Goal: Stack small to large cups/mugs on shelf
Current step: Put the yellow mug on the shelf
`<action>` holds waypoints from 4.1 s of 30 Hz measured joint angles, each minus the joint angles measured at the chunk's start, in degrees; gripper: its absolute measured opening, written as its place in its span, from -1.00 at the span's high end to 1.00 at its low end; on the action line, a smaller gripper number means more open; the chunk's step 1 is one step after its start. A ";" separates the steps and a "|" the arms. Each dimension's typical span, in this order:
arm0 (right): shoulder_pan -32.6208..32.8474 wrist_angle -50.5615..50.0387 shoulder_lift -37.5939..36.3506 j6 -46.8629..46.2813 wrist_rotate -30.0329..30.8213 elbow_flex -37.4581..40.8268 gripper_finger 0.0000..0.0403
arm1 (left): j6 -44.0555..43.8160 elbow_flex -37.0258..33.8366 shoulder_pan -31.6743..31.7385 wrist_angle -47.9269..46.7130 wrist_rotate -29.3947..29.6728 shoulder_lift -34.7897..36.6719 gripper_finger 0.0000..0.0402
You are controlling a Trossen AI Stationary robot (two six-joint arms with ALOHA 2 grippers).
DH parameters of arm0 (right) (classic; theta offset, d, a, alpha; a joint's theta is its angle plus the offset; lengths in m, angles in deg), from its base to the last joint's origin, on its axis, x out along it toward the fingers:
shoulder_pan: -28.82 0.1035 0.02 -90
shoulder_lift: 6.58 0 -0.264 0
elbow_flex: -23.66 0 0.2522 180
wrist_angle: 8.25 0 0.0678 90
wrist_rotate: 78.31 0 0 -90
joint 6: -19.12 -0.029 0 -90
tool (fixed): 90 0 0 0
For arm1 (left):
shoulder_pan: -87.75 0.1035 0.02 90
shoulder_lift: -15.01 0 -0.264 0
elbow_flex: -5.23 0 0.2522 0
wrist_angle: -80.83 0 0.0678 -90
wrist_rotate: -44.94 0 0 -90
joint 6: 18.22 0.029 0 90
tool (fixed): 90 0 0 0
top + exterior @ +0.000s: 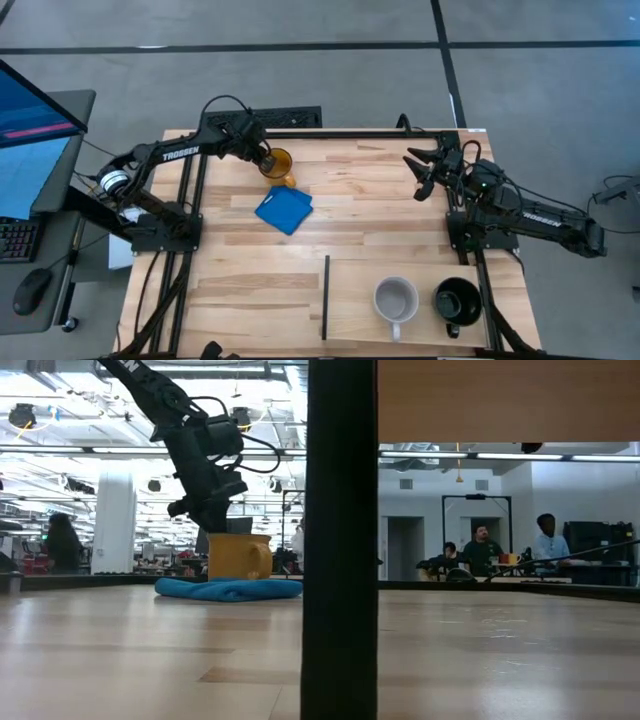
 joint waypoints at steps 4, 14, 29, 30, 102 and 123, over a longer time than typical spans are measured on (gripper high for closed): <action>0.00 0.00 0.00 0.00 0.00 0.00 0.23 | 0.18 0.00 -0.09 -0.31 -0.02 0.00 0.85; -0.01 0.00 0.00 0.00 0.00 0.00 0.23 | 1.11 0.00 -0.13 -0.34 0.59 0.00 0.54; -0.01 -0.02 0.00 0.09 0.00 0.00 0.23 | 0.90 0.00 -0.07 -0.50 -1.56 -0.07 0.50; 0.00 -0.02 0.00 0.09 0.00 0.00 0.23 | 1.15 0.00 -0.07 -0.56 -1.26 -0.54 0.50; -1.19 -0.04 0.00 -0.09 0.00 0.00 0.23 | 5.18 14.22 -0.07 -7.41 -10.24 -5.66 0.94; -1.17 -2.43 0.15 -2.27 0.00 0.02 0.23 | 7.69 36.77 -19.85 -27.32 -12.53 -5.56 0.94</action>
